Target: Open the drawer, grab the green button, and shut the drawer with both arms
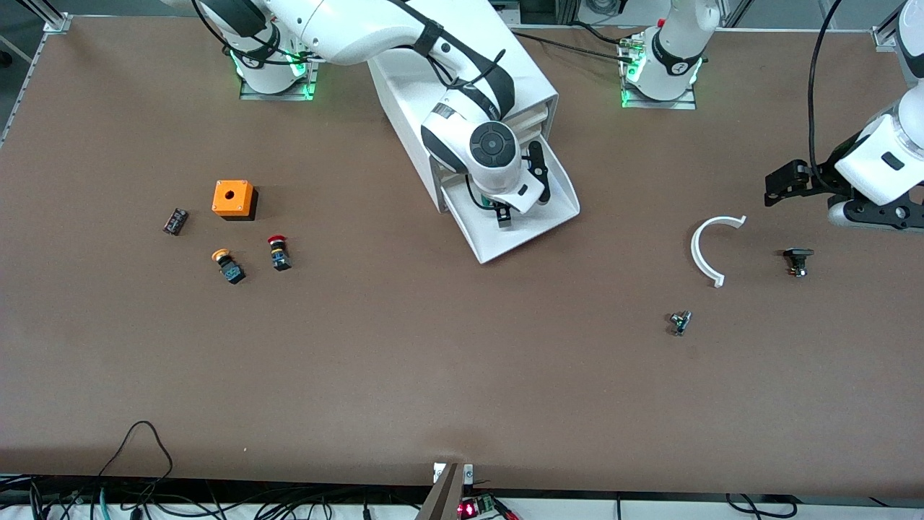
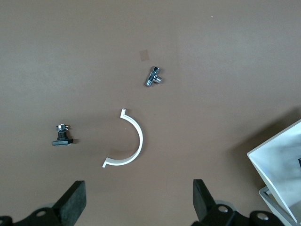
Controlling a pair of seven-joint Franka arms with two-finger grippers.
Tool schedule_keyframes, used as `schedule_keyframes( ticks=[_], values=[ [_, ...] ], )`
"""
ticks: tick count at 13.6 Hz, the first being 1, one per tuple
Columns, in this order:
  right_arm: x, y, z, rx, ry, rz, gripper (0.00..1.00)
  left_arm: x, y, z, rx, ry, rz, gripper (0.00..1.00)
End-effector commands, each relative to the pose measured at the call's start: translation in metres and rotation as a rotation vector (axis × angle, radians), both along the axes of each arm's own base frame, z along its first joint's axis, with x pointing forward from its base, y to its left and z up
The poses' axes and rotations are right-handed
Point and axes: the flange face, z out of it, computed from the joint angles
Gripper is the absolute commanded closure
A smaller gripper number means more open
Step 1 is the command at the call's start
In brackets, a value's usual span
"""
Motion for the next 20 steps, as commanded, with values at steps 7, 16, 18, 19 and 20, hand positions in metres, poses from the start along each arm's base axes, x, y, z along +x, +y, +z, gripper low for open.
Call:
schedule_keyframes(
  ticks=[7,16,18,19,20],
  values=[
    [-0.007,0.013,-0.001,0.008,-0.059,-0.002,0.58,0.001,0.002,0.008,0.013,-0.026,0.007,0.00],
    [0.002,0.016,0.037,0.053,-0.126,0.005,0.84,0.026,-0.010,-0.018,-0.003,-0.073,-0.011,0.00],
    [0.017,0.004,0.081,0.097,-0.144,-0.032,0.84,0.038,-0.025,-0.042,-0.040,-0.096,0.011,0.00],
    [0.020,0.001,0.091,0.112,-0.143,-0.052,0.84,0.044,-0.034,-0.061,-0.069,-0.098,0.048,0.00],
    [0.027,-0.004,0.103,0.122,-0.147,-0.085,0.85,0.050,-0.047,-0.085,-0.102,-0.095,0.093,0.00]
  ],
)
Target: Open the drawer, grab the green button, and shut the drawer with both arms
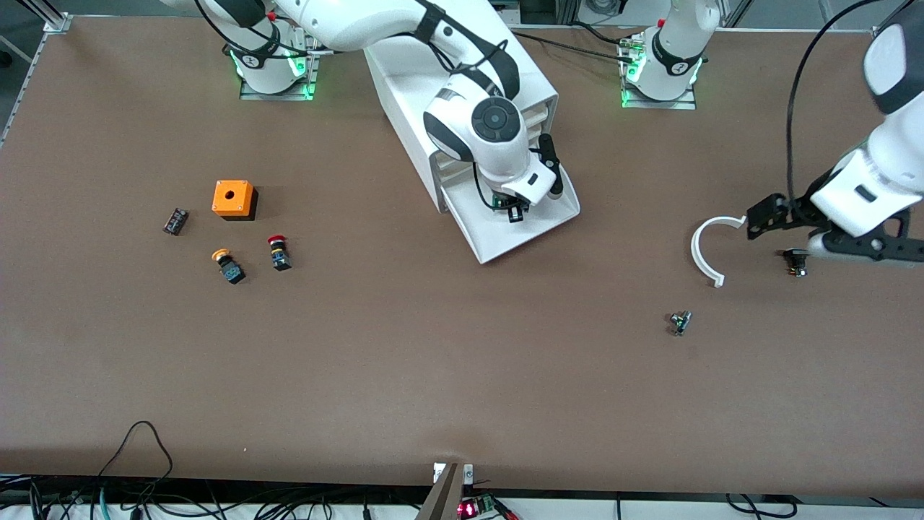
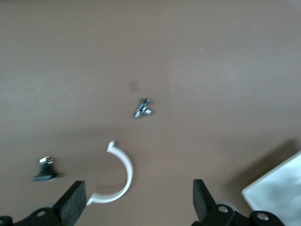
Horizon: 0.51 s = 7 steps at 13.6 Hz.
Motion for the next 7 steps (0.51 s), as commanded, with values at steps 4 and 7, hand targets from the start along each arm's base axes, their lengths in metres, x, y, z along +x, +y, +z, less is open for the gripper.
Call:
schedule_keyframes(
  ticks=[4,7],
  values=[
    [0.061,-0.071,0.061,0.034,-0.005,-0.317,0.85,0.001,-0.079,-0.131,-0.104,-0.004,0.220,0.00],
    [0.083,-0.113,0.064,0.004,0.022,-0.555,0.85,-0.016,-0.140,-0.195,-0.135,0.011,0.366,0.00]
  ],
)
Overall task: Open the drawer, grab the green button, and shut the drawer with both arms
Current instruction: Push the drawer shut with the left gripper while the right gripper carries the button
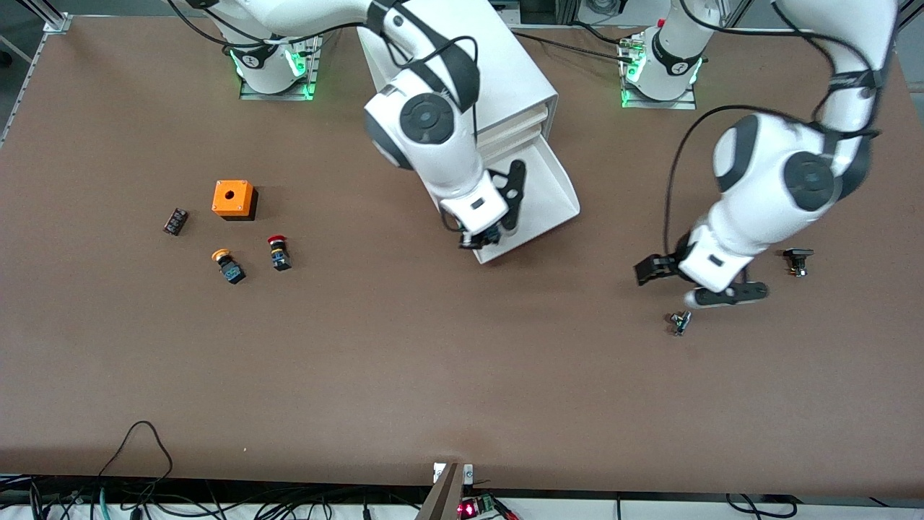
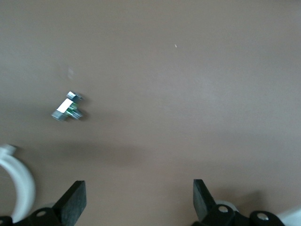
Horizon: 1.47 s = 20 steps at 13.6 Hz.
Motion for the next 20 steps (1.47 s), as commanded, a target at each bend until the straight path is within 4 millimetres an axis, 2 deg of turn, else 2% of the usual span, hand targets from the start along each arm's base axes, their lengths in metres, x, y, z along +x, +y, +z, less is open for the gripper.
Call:
schedule_keyframes(
  ticks=[1,2,3,5,7,9,11,13,16,17,20],
  values=[
    [0.013,-0.041,0.007,-0.017,0.036,-0.215,0.85,-0.021,-0.058,-0.045,-0.034,0.019,0.125,0.00],
    [0.021,-0.057,0.004,-0.034,0.045,-0.279,0.85,-0.029,-0.079,-0.064,-0.036,0.047,0.168,0.00],
    [0.027,-0.074,-0.001,-0.050,0.054,-0.330,0.84,-0.035,-0.091,-0.074,-0.034,0.072,0.214,0.00],
    [0.039,-0.107,-0.008,-0.071,0.068,-0.431,0.85,-0.051,-0.107,-0.095,-0.029,0.093,0.230,0.00],
    [0.038,-0.124,-0.010,-0.088,0.091,-0.528,0.84,-0.062,-0.114,-0.116,-0.037,0.097,0.227,0.00],
    [0.036,-0.153,-0.020,-0.118,0.125,-0.676,0.83,-0.071,-0.123,-0.129,-0.027,0.118,0.209,0.00],
    [0.043,-0.185,-0.032,-0.165,0.123,-0.737,0.83,-0.093,-0.130,-0.143,-0.004,0.154,0.171,0.00],
    [0.041,-0.215,-0.052,-0.207,0.139,-0.829,0.83,-0.116,-0.153,-0.146,-0.009,0.179,0.119,0.00],
    [0.034,-0.233,-0.077,-0.207,0.157,-0.954,0.83,-0.133,-0.159,-0.141,0.014,0.215,0.083,0.00],
    [0.030,-0.235,-0.085,-0.199,0.157,-0.983,0.83,-0.150,-0.173,-0.143,0.014,0.233,0.048,0.00],
    [0.006,-0.251,-0.122,-0.167,0.151,-1.067,0.83,-0.198,-0.199,-0.147,0.045,0.302,-0.045,0.00]
  ],
)
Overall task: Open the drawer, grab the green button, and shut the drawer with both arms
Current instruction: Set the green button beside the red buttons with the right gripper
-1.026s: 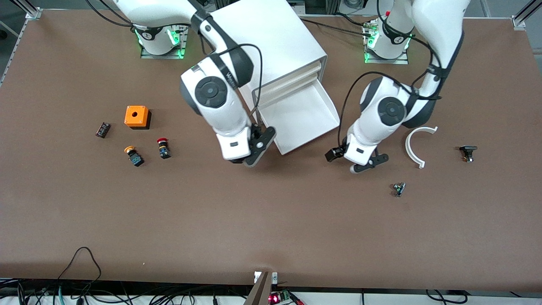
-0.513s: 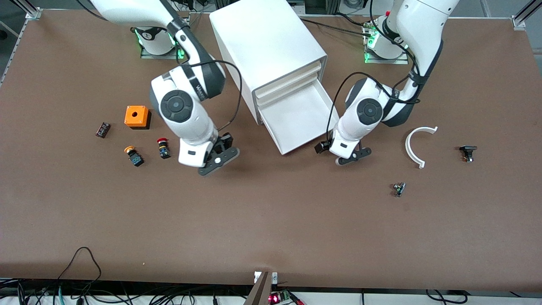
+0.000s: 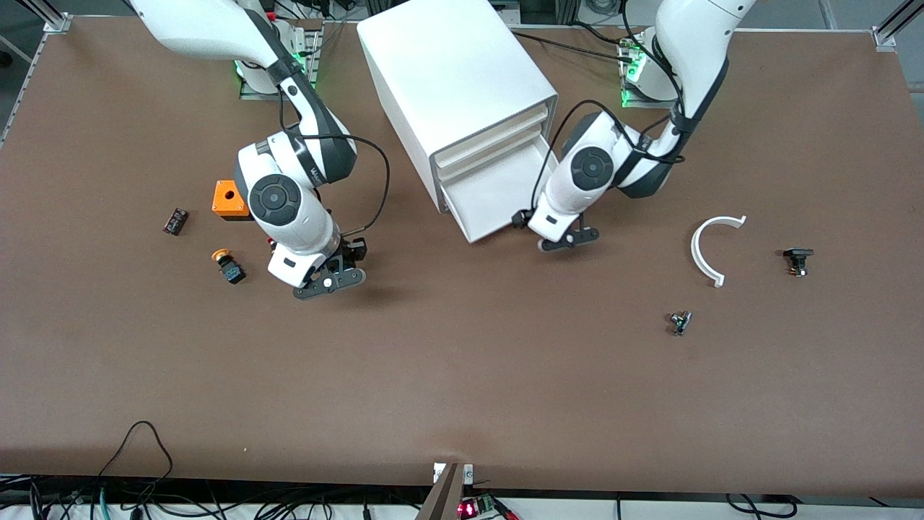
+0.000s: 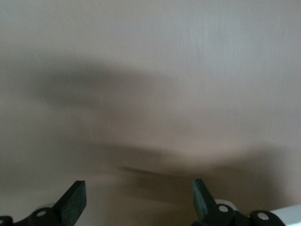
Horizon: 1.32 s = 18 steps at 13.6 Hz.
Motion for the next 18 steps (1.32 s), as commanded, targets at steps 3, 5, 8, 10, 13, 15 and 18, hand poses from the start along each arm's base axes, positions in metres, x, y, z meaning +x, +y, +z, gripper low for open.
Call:
schedule_keyframes(
  ticks=[3,5,8,10,13,15,18],
  values=[
    [-0.046,-0.034,-0.047,0.042,-0.079,-0.063,0.82,-0.060,-0.030,0.011,0.021,0.088,-0.118,0.00],
    [-0.057,-0.038,-0.061,0.054,-0.095,-0.067,0.82,-0.074,-0.041,0.012,0.015,0.097,-0.149,0.00],
    [-0.065,-0.042,-0.075,0.068,-0.103,-0.093,0.57,-0.077,-0.046,0.016,0.008,0.092,-0.160,0.00],
    [-0.056,-0.038,-0.061,0.077,-0.113,-0.199,0.00,-0.041,-0.027,0.046,-0.015,0.022,-0.096,0.00],
    [-0.035,-0.031,-0.014,0.061,-0.104,-0.239,0.00,0.037,0.025,0.118,-0.059,-0.139,0.045,0.00],
    [-0.023,-0.028,0.018,0.041,-0.086,-0.243,0.00,0.080,0.079,0.164,-0.061,-0.232,0.105,0.00],
    [-0.004,-0.029,0.076,0.024,-0.076,-0.256,0.00,0.110,0.151,0.238,-0.020,-0.230,-0.136,0.00]
  ],
)
